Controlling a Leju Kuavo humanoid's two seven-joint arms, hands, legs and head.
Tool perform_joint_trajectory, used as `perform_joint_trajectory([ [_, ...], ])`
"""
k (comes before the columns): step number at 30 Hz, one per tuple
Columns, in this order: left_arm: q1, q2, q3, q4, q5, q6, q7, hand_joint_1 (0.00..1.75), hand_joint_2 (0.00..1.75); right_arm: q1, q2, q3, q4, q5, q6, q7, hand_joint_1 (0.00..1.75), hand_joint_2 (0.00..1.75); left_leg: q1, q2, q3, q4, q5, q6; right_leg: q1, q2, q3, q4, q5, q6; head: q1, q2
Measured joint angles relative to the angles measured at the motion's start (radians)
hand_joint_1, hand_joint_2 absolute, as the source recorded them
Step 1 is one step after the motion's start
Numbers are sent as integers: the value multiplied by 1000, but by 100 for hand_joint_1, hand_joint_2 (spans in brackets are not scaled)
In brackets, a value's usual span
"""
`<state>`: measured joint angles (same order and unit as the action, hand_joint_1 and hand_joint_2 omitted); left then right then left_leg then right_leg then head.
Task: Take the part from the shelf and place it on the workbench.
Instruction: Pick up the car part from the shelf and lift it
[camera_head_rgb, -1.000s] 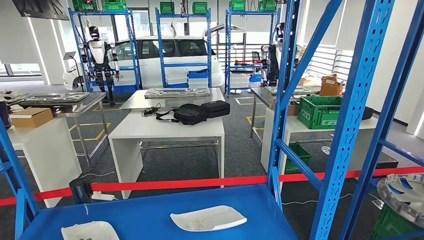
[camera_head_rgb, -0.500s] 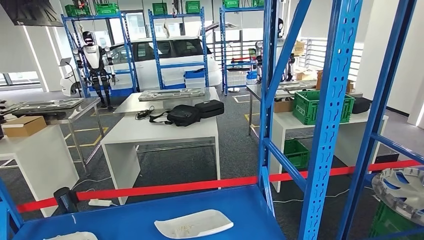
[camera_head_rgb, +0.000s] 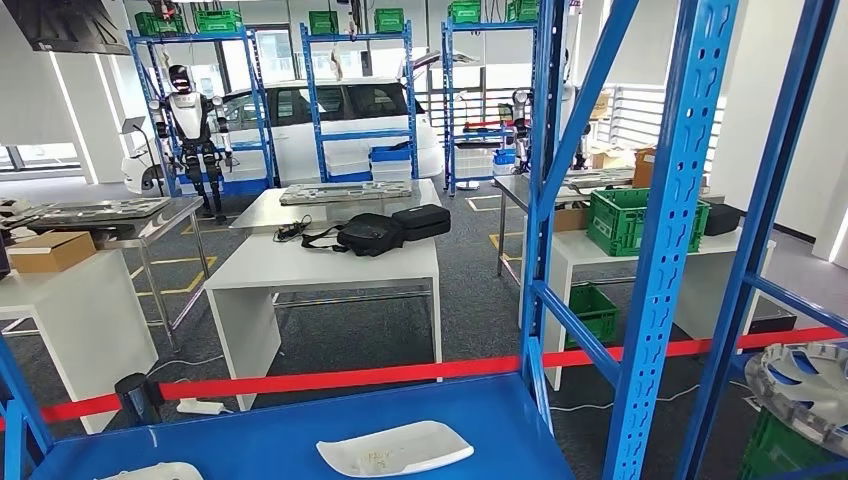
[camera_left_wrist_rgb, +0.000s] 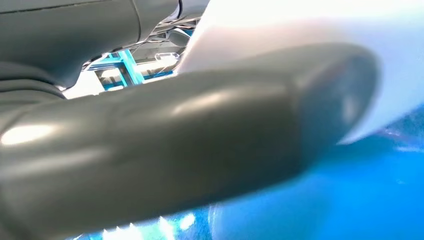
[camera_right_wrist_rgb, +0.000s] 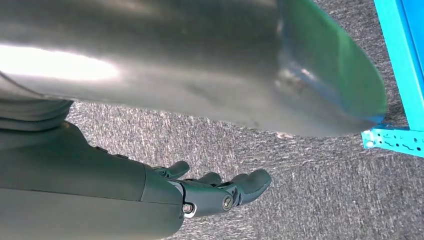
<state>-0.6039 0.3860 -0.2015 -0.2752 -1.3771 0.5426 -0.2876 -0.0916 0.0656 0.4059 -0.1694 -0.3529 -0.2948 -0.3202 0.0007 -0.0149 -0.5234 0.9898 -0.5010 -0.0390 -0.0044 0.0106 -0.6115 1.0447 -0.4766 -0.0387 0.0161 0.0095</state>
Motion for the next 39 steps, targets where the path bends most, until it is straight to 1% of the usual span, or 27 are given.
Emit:
perform_joint_trajectory([
  [2,0,0,0,0,-3,-1,-2,172,0,0,0,0,0,0,0,-1,0,0,0,0,0,0,0,0,0,0,1,-1,0,1,0,0],
  [5,0,0,0,1,-3,-2,-7,154,0,0,0,0,0,0,0,-2,0,0,0,0,0,1,0,1,0,0,2,-3,1,1,0,0],
  [6,0,0,0,1,-3,-2,-8,153,0,0,0,-1,0,0,0,-2,0,0,0,0,0,1,-1,1,0,0,3,-3,1,2,0,0],
  [9,0,0,1,1,-3,-2,-9,166,0,0,0,-1,0,-1,0,-3,0,0,0,0,1,1,-1,2,0,0,4,-5,1,2,0,0],
  [12,0,0,2,1,-3,-2,-10,175,0,-1,0,-1,0,-1,0,-3,0,0,-1,0,2,1,-1,2,0,0,5,-5,1,2,0,0],
  [18,-1,0,4,1,-3,-9,-12,175,0,-1,0,-6,0,-1,1,-3,0,0,-1,0,3,1,-2,2,-1,0,6,-5,1,2,0,0],
  [22,-1,-1,6,1,-3,-13,-10,171,0,-1,0,-9,0,-1,1,-2,0,0,-1,0,4,1,-2,2,-1,0,7,-5,1,2,0,0],
  [26,0,-3,15,1,-3,-13,-10,169,175,-2,0,-14,0,0,2,-2,0,0,-1,0,4,1,-2,2,-1,-1,8,-5,1,2,0,0],
  [30,0,-6,19,1,-3,-13,-13,169,175,-2,0,-16,0,1,2,0,0,0,-1,0,5,1,-2,2,-1,0,8,-5,1,2,0,0],
  [33,0,-7,20,1,-3,-13,-16,173,175,-2,0,-16,0,3,2,0,0,0,-1,0,5,1,-2,2,-1,0,8,-5,1,2,0,0],
  [37,0,-9,24,1,5,-14,-25,175,0,-2,0,-16,0,6,2,1,0,0,-1,0,5,1,-2,2,-1,-1,8,-6,1,2,0,0],
  [39,0,-11,31,1,18,-14,-36,175,0,-2,0,-16,0,7,2,2,0,0,-1,0,5,1,-2,2,-1,-1,8,-6,1,2,0,0],
])
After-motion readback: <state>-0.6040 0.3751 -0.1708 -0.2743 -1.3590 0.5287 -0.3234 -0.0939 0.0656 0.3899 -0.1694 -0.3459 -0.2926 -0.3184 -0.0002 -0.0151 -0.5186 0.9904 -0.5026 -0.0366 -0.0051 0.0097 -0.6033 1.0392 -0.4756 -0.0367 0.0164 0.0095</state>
